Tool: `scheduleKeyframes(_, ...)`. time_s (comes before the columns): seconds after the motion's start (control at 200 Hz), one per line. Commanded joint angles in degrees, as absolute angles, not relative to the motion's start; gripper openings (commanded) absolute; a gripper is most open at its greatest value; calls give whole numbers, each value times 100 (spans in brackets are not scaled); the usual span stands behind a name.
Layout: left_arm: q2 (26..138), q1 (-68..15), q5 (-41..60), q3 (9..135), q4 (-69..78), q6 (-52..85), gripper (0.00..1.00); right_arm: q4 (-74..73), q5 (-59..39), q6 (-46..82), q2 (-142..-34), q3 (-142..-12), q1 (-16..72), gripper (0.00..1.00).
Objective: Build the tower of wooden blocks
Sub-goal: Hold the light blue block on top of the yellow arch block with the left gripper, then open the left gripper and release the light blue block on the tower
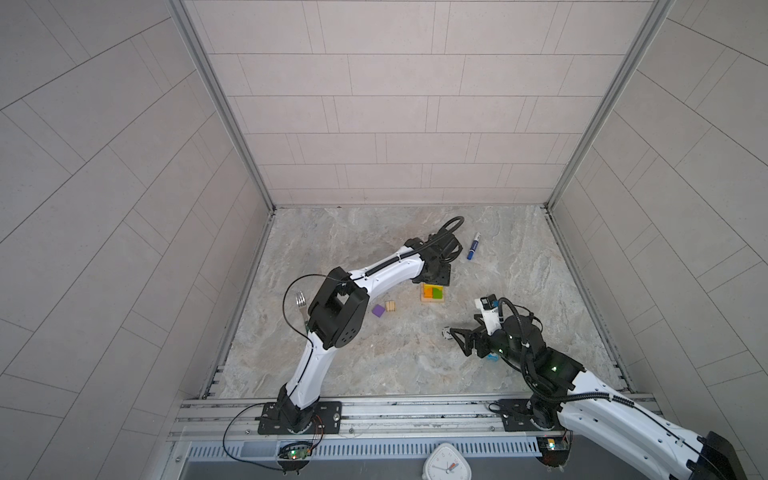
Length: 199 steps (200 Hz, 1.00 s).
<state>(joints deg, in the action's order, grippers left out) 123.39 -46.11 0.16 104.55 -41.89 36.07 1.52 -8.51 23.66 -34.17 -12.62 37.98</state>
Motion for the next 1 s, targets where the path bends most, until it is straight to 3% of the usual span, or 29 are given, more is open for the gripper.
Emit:
scheduleKeyframes(0.0, 12427, -4596, -82, 10459, -4298, 3619, 70, 125, -765, 2391, -3389, -1203, 3824, 99)
scheduleKeyframes(0.991, 12261, -4597, -26, 10206, -4214, 3711, 71, 114, -778, 2399, -3417, -1202, 3823, 100)
